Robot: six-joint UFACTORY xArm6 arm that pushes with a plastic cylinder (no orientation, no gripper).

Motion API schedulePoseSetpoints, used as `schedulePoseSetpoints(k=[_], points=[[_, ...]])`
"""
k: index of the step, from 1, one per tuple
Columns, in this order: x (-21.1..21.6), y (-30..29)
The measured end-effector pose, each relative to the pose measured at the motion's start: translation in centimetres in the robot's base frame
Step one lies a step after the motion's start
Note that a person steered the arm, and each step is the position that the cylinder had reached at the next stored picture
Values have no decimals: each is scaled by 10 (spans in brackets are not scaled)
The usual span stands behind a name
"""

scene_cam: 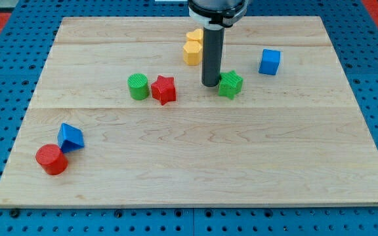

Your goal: Move the blue cube into the red star

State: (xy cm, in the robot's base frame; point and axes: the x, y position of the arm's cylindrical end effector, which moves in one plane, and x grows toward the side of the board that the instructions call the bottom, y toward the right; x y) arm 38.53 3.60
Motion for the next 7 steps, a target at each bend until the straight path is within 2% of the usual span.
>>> schedulePoseSetpoints(k=[1, 2, 4, 5, 6, 7], points=[[2, -51], [6, -78], [85, -168], [90, -119], [142, 15], [98, 163]])
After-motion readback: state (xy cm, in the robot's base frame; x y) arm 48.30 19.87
